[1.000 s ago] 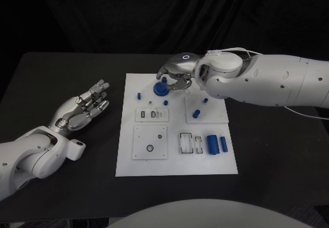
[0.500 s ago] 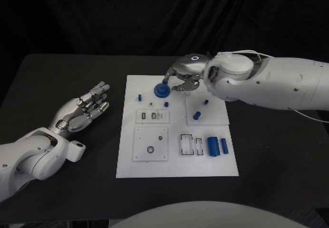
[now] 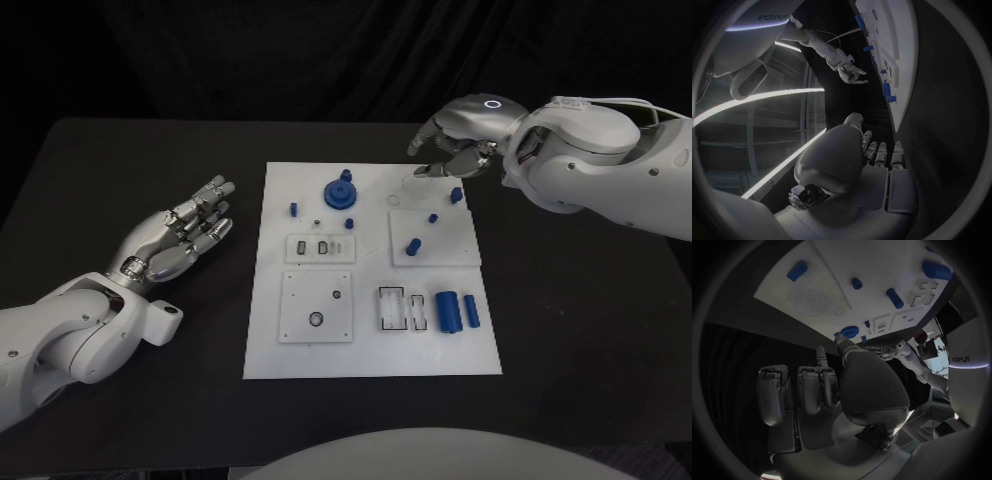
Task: Assemble the parts on the task board
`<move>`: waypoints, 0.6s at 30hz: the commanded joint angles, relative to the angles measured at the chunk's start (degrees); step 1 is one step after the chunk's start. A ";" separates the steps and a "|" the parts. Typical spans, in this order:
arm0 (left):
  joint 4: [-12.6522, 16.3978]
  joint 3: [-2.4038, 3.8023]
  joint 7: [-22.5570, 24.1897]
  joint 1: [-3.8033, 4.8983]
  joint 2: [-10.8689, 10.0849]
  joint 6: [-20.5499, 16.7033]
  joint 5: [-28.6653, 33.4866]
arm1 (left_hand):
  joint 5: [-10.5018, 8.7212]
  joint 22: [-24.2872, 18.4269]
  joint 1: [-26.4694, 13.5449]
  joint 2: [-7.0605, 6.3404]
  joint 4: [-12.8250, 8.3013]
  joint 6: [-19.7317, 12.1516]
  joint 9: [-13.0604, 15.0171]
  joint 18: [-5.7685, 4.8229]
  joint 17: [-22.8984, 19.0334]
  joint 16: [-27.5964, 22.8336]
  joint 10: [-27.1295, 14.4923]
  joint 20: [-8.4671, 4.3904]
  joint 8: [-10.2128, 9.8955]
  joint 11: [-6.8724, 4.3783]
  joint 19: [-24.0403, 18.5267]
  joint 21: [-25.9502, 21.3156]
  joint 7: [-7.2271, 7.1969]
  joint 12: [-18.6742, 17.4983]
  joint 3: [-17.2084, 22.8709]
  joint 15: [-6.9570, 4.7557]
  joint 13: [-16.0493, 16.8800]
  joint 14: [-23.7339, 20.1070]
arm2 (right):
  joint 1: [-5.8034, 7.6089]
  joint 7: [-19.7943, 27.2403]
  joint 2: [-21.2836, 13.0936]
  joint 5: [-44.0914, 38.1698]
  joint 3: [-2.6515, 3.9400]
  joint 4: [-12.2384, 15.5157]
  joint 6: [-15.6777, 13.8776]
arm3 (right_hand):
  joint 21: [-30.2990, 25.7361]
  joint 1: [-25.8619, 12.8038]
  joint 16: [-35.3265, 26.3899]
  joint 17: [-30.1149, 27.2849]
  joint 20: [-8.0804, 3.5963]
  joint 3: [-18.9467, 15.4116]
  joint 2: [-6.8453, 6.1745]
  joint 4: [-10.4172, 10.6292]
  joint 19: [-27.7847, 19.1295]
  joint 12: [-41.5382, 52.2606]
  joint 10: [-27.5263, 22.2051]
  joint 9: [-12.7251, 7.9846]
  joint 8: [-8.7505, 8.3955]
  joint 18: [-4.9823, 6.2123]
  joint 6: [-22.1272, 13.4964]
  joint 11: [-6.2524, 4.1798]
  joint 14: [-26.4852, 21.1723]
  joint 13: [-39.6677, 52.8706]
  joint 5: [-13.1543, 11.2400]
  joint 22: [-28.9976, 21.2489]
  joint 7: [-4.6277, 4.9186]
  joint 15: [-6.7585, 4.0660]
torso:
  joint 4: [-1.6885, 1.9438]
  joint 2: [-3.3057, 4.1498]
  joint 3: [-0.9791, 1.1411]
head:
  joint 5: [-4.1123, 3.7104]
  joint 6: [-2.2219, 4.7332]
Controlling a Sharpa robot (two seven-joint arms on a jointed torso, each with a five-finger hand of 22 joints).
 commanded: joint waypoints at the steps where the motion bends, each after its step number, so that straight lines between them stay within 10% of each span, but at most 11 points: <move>1: 0.32 0.04 9.83 0.09 -0.08 0.24 0.23 | 0.19 -0.08 -0.43 -0.05 0.03 0.31 0.07 0.09 -0.09 -0.21 0.14 0.43 0.21 0.32 0.16 -0.21 0.24 0.04 0.28 0.32 0.00 -0.02 | -0.88 -2.54 -1.82 0.29 -0.03 -0.04 -3.67 | 0.19 -0.60 0.16 15.09 -0.48 -0.37 -0.27 0.74 5.93 0.15 6.16 -0.14 -0.02 -0.91 0.20 -0.45 6.05 15.09 -0.74 15.07 -0.03 -0.57 | 0.05 -0.02 -0.06 | -0.27 0.19; 9: 0.32 0.04 10.03 0.08 0.11 0.38 0.67 | 0.24 -0.08 -0.50 0.03 0.07 0.33 0.07 0.09 -0.09 -0.21 0.15 0.46 0.22 0.32 0.16 -0.21 0.28 0.04 0.34 0.33 0.00 -0.02 | -2.54 -3.06 -4.43 0.65 -0.09 -1.28 -5.79 | 0.19 -0.82 0.16 15.09 -0.81 -2.24 -1.39 4.27 5.93 0.15 6.16 -0.90 -1.42 -0.91 -1.35 -0.78 6.05 15.09 -4.34 15.07 -0.33 -0.93 | -0.19 0.00 0.06 | -0.25 -0.06; 18: -0.29 0.04 10.24 0.08 0.42 0.61 1.01 | -5.51 -0.08 -5.30 1.69 0.48 0.40 0.04 0.15 -0.09 -0.21 0.17 0.57 0.16 0.45 0.16 -0.21 0.43 0.04 -1.42 0.40 -0.01 -0.02 | -4.27 -2.57 -5.77 0.94 -0.11 -1.70 -6.25 | 0.19 -0.61 0.16 15.09 -0.86 -2.48 -1.61 5.05 5.93 0.15 6.16 -1.10 -1.72 -0.91 -1.73 -0.82 6.05 15.09 -4.46 15.07 -0.38 -0.98 | -0.14 0.04 0.01 | -0.30 -0.29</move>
